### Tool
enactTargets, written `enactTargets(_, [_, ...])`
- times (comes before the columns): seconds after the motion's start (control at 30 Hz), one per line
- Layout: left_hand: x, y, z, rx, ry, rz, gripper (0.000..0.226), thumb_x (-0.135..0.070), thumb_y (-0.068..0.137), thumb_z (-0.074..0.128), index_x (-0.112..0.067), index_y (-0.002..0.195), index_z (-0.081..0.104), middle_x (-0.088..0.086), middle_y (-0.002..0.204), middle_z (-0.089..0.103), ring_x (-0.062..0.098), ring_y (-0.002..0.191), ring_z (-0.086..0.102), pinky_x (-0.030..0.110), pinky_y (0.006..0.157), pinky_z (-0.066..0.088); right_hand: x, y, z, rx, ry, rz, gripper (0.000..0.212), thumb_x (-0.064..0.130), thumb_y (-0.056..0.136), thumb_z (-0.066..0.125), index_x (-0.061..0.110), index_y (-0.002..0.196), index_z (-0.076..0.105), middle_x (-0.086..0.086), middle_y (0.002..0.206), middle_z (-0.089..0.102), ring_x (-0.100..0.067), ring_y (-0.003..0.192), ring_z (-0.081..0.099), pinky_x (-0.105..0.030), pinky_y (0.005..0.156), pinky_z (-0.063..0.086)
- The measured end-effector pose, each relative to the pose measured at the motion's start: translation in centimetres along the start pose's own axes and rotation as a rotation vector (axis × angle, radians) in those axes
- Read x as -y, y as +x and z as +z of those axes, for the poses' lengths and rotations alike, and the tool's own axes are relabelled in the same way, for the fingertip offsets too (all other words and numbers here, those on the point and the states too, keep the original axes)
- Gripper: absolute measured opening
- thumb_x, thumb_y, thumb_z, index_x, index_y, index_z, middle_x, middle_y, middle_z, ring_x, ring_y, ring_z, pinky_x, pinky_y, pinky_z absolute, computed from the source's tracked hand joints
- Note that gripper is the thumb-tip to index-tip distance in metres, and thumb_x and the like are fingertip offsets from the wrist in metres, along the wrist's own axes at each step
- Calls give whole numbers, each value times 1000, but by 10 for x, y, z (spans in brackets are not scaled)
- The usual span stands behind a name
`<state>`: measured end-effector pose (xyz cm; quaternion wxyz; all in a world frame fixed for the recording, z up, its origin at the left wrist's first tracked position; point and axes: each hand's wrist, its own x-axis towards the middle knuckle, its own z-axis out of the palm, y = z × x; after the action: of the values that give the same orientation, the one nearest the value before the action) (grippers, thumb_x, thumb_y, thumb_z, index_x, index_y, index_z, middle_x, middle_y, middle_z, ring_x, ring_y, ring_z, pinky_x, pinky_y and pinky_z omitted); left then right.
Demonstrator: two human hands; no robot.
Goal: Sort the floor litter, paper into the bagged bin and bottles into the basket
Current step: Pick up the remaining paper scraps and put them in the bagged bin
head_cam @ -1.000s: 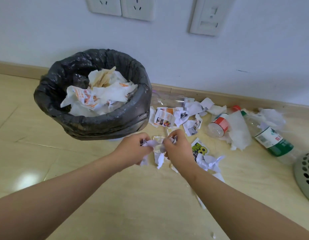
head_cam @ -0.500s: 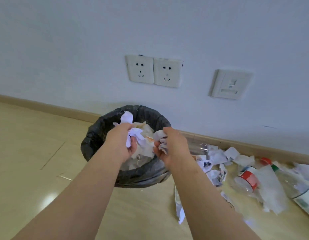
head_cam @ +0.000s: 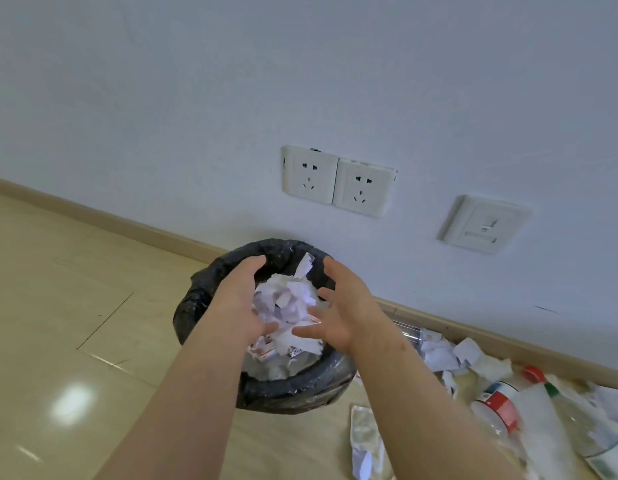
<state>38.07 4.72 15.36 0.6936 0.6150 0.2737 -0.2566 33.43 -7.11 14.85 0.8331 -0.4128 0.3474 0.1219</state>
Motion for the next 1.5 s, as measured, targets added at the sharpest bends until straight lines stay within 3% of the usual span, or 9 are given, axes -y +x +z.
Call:
enactTargets(0.1, [-8, 3, 4, -27, 89, 102, 33, -32, 89, 57, -9, 113, 50, 12, 115, 53, 33, 109, 54, 51, 101, 43, 5, -11, -11, -21, 23, -52, 18, 32, 98, 47, 21, 111, 44, -7, 98, 50, -24, 80, 53, -47, 76, 47])
enactTargets(0.23, [-6, 4, 20, -80, 328, 280, 52, -30, 92, 52, -11, 139, 40, 13, 129, 50, 26, 103, 52, 38, 89, 45, 6, -13, -35, -104, -23, -153, 21, 27, 97, 47, 21, 117, 47, -4, 128, 43, -28, 111, 48, -48, 88, 49])
enactTargets(0.57, [74, -49, 95, 292, 722, 575, 17, -22, 92, 48, -26, 105, 59, -12, 91, 57, 4, 76, 51, 21, 66, 40, -24, -31, -143, -436, -52, -262, 13, 17, 94, 49, 16, 84, 58, -3, 84, 58, -17, 71, 54, -30, 67, 44])
enactTargets(0.7, [144, -39, 119, 425, 864, 468, 17, -19, 92, 44, -29, 89, 59, -6, 90, 59, 11, 78, 54, 25, 67, 43, -62, -35, -207, -623, -456, -342, 21, 15, 94, 45, 13, 109, 60, -2, 88, 57, -16, 73, 51, -27, 67, 39])
enactTargets(0.93, [245, 17, 84, 350, 1439, 476, 31, -15, 91, 43, -20, 120, 52, 5, 128, 45, 23, 110, 51, 32, 91, 44, -152, -40, -289, -691, -1430, -199, 40, 16, 92, 43, 26, 130, 48, -1, 130, 46, -20, 117, 47, -29, 93, 42])
enactTargets(1.0, [263, 25, 68, 317, 1628, 505, 37, -15, 91, 44, -23, 127, 46, 2, 133, 38, 22, 118, 45, 32, 95, 42, -174, -43, -296, -613, -1650, -200, 34, 17, 86, 55, 25, 119, 56, -1, 117, 52, -19, 103, 54, -27, 79, 43])
enactTargets(1.1, [279, 30, 60, 291, 1724, 569, 40, -18, 91, 48, -27, 129, 42, 1, 134, 33, 22, 120, 41, 31, 93, 43, -194, -41, -299, -509, -1804, -284, 41, 23, 36, 89, 26, 71, 67, 5, 68, 55, -12, 50, 55, -18, 42, 25])
enactTargets(1.27, [295, 37, 60, 251, 1787, 500, 40, -15, 91, 49, -28, 127, 37, 4, 131, 29, 25, 116, 41, 33, 90, 44, -210, -31, -302, -386, -1698, -169, 44, 34, 89, 53, 27, 130, 39, -1, 125, 39, -22, 116, 47, -29, 75, 44])
enactTargets(1.5, [304, 48, 55, 259, 1774, 652, 33, -4, 90, 45, -22, 117, 47, 4, 119, 40, 22, 103, 51, 28, 80, 45, -214, -21, -304, -405, -1647, -116, 44, -1, 90, 43, 20, 129, 44, -4, 130, 39, -23, 124, 38, -32, 85, 45])
